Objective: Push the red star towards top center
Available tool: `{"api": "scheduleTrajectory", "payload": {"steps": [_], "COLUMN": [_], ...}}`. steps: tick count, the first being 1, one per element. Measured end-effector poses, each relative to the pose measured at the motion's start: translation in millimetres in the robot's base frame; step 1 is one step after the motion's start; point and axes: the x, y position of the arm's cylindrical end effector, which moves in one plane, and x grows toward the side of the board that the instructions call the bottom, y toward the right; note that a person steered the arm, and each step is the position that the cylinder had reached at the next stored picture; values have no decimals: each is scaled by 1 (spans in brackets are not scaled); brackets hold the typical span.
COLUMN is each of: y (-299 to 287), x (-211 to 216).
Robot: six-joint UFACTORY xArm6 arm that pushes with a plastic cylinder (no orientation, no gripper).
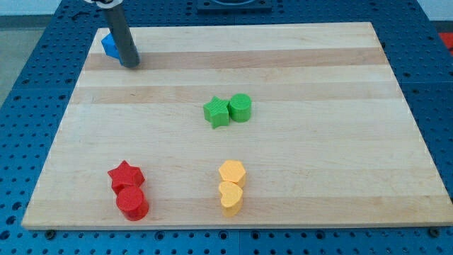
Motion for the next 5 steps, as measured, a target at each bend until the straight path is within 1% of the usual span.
{"api": "scheduleTrajectory", "payload": {"steps": [1, 2, 3, 4, 5], "y": [-2, 36, 51, 40, -7], "x": [-13, 21, 45, 60, 64]}}
